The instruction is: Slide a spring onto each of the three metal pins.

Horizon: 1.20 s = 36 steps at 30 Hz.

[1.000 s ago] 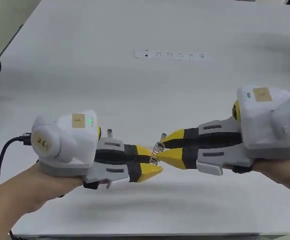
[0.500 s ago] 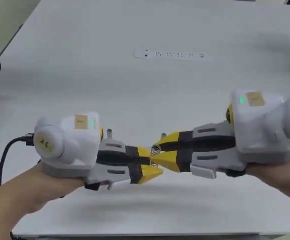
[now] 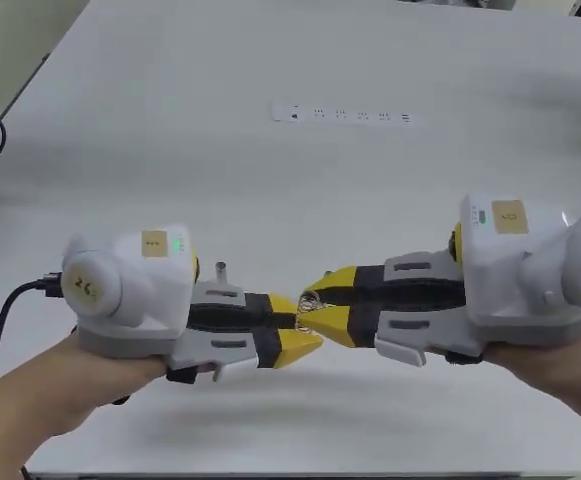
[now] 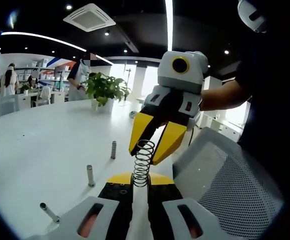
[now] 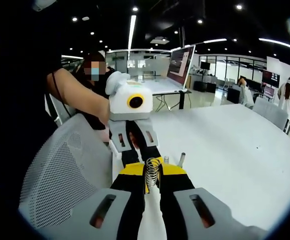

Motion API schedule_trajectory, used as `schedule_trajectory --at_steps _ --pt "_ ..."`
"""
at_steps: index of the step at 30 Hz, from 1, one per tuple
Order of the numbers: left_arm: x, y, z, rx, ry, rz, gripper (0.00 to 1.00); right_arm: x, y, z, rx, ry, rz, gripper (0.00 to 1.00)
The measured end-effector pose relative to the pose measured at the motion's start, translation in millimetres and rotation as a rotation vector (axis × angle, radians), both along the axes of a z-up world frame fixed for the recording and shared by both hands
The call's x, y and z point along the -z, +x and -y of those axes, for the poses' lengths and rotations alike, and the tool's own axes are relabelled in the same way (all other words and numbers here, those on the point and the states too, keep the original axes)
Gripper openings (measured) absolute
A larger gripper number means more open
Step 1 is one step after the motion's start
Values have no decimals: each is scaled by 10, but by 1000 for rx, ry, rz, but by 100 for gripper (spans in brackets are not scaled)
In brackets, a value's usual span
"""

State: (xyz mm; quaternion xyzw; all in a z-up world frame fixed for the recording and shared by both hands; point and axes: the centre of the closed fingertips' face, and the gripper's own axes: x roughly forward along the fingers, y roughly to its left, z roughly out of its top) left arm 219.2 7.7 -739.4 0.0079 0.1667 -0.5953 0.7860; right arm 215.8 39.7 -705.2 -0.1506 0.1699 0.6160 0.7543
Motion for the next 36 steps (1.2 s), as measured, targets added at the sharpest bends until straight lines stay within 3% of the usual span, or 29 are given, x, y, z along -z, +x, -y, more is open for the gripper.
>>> schedule_trajectory --at_steps 11,28,36 --pt "-31 50 -77 -32 -7 -1 8 -31 41 -52 9 6 24 7" --pt "30 94 -226 -75 23 -14 19 -8 58 -31 18 -14 42 7" --pt "80 107 -329 -103 51 -4 25 8 76 16 33 -23 51 7"
